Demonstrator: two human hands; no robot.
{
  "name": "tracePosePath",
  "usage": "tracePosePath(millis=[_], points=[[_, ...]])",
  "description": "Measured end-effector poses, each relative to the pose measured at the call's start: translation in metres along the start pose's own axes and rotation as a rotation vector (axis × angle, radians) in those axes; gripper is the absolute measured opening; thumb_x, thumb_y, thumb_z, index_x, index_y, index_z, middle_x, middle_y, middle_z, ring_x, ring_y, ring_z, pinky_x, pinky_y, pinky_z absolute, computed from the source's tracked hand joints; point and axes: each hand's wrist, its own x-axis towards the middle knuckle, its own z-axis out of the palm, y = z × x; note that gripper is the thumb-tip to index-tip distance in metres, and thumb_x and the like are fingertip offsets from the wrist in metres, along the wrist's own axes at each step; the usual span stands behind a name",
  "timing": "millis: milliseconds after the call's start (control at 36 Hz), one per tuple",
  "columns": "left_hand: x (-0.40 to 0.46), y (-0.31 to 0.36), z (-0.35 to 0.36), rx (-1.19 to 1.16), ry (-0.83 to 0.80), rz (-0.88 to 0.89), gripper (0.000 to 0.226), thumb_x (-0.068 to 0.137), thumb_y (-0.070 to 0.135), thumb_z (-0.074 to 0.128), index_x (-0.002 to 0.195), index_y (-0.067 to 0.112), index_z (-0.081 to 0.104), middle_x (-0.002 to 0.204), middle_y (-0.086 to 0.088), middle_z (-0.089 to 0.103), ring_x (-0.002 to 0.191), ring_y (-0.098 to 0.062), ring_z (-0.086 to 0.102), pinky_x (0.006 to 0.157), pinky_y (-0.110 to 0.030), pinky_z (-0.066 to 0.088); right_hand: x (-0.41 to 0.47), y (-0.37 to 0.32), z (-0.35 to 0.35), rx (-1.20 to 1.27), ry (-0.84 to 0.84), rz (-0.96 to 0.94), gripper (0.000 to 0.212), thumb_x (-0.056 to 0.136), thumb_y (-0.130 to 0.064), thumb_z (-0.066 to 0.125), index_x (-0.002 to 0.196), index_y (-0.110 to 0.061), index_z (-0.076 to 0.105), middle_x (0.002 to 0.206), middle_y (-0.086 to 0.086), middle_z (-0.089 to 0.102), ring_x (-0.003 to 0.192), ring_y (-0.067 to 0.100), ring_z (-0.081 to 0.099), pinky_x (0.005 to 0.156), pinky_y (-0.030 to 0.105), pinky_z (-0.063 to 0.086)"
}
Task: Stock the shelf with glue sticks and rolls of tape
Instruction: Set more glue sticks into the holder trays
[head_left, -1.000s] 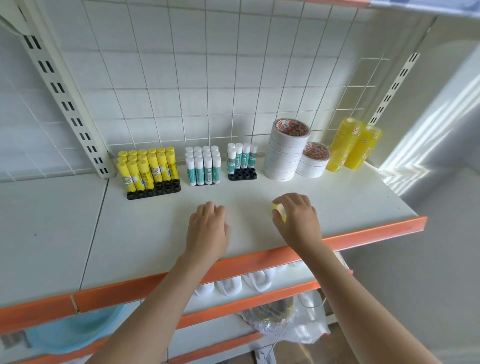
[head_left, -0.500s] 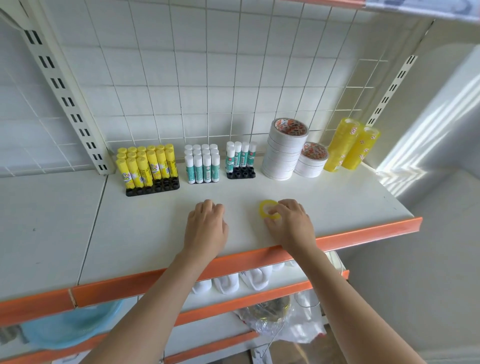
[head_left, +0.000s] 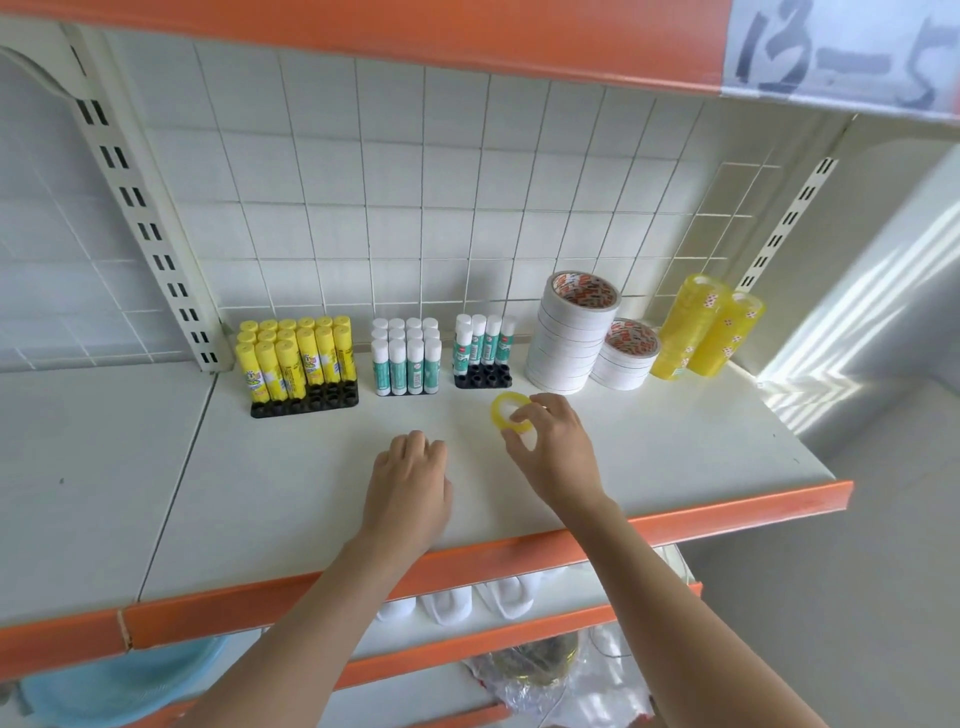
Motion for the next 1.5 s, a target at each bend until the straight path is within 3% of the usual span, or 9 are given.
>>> tracePosePath(millis=[250, 472, 667, 833, 1000, 1111, 1167, 1278, 1500], points=[[0.007, 0.011, -0.005, 0.047, -0.044, 0.039, 0.021, 0.060, 0.005, 0.077, 0.072, 0.009, 0.061, 0.071, -0.008, 0.054, 0.065, -0.032, 0.055, 0.049, -0.036, 0.046, -0.008, 0.029, -0.028, -0.022, 0.056, 0.024, 0.018, 0.080, -0.020, 0.074, 0.094, -0.011, 0.069, 0.110, 0.009, 0.060, 0.093, 0.030, 0.063, 0.068, 0.032, 0.051], [0.036, 0.074, -0.013, -0.072, -0.054, 0.137, 0.026, 0.061, 0.006, 0.079, 0.064, 0.013, 0.055, 0.064, -0.005, 0.051, 0.059, -0.030, 0.055, 0.043, -0.035, 0.042, -0.014, 0.072, -0.071, -0.051, 0.141, 0.066, 0.018, 0.081, -0.022, 0.072, 0.097, -0.013, 0.069, 0.111, 0.004, 0.061, 0.102, 0.025, 0.060, 0.068, 0.033, 0.051], [0.059, 0.144, 0.002, -0.236, -0.073, 0.162, 0.005, 0.085, 0.011, 0.060, 0.080, 0.010, 0.059, 0.080, -0.008, 0.056, 0.078, -0.031, 0.055, 0.059, -0.037, 0.040, -0.014, 0.121, -0.114, -0.076, 0.198, 0.074, 0.016, 0.081, -0.018, 0.072, 0.094, -0.010, 0.068, 0.108, 0.006, 0.064, 0.100, 0.029, 0.061, 0.069, 0.035, 0.052], [0.075, 0.199, 0.015, -0.261, -0.118, 0.168, 0.017, 0.094, 0.019, 0.047, 0.102, 0.013, 0.060, 0.102, -0.006, 0.056, 0.100, -0.027, 0.051, 0.076, -0.037, 0.043, -0.006, 0.155, -0.139, -0.068, 0.279, 0.069, 0.015, 0.080, -0.015, 0.073, 0.091, -0.009, 0.067, 0.105, 0.008, 0.065, 0.095, 0.030, 0.062, 0.067, 0.030, 0.049], [0.089, 0.231, 0.034, -0.231, -0.110, 0.159, 0.021, 0.090, 0.016, 0.049, 0.108, 0.015, 0.060, 0.105, -0.005, 0.055, 0.102, -0.028, 0.051, 0.075, -0.037, 0.042, 0.015, 0.187, -0.161, -0.064, 0.309, 0.057, 0.014, 0.081, -0.016, 0.072, 0.092, -0.009, 0.067, 0.107, 0.009, 0.064, 0.101, 0.032, 0.061, 0.078, 0.036, 0.052], [0.096, 0.240, 0.046, -0.195, -0.148, 0.115, 0.023, 0.091, 0.019, 0.046, 0.112, 0.018, 0.056, 0.110, -0.003, 0.053, 0.108, -0.025, 0.047, 0.081, -0.035, 0.041, 0.037, 0.202, -0.179, -0.068, 0.335, 0.045, 0.016, 0.083, -0.017, 0.071, 0.096, -0.010, 0.067, 0.110, 0.008, 0.063, 0.102, 0.028, 0.061, 0.071, 0.034, 0.053], [0.096, 0.241, 0.050, -0.173, -0.156, 0.112, 0.019, 0.089, 0.020, 0.049, 0.107, 0.018, 0.057, 0.105, -0.003, 0.054, 0.104, -0.025, 0.050, 0.078, -0.036, 0.043, 0.049, 0.208, -0.186, -0.060, 0.340, 0.046, 0.017, 0.084, -0.018, 0.071, 0.098, -0.009, 0.067, 0.113, 0.008, 0.061, 0.101, 0.027, 0.062, 0.071, 0.032, 0.052], [0.092, 0.242, 0.061, -0.132, -0.100, 0.119, 0.018, 0.067, 0.015, 0.073, 0.077, 0.018, 0.058, 0.077, -0.001, 0.054, 0.073, -0.025, 0.056, 0.058, -0.037, 0.045, 0.074, 0.219, -0.198, -0.040, 0.308, 0.089, 0.020, 0.088, -0.020, 0.068, 0.104, -0.008, 0.067, 0.123, 0.008, 0.058, 0.096, 0.027, 0.062, 0.074, 0.029, 0.045], [0.090, 0.243, 0.069, -0.139, -0.042, 0.115, 0.021, 0.064, 0.014, 0.072, 0.076, 0.020, 0.056, 0.076, 0.002, 0.053, 0.072, -0.023, 0.055, 0.059, -0.037, 0.046, 0.118, 0.235, -0.201, -0.035, 0.201, 0.114, 0.021, 0.092, -0.023, 0.063, 0.107, -0.010, 0.064, 0.121, 0.004, 0.057, 0.095, 0.023, 0.059, 0.070, 0.025, 0.035]])
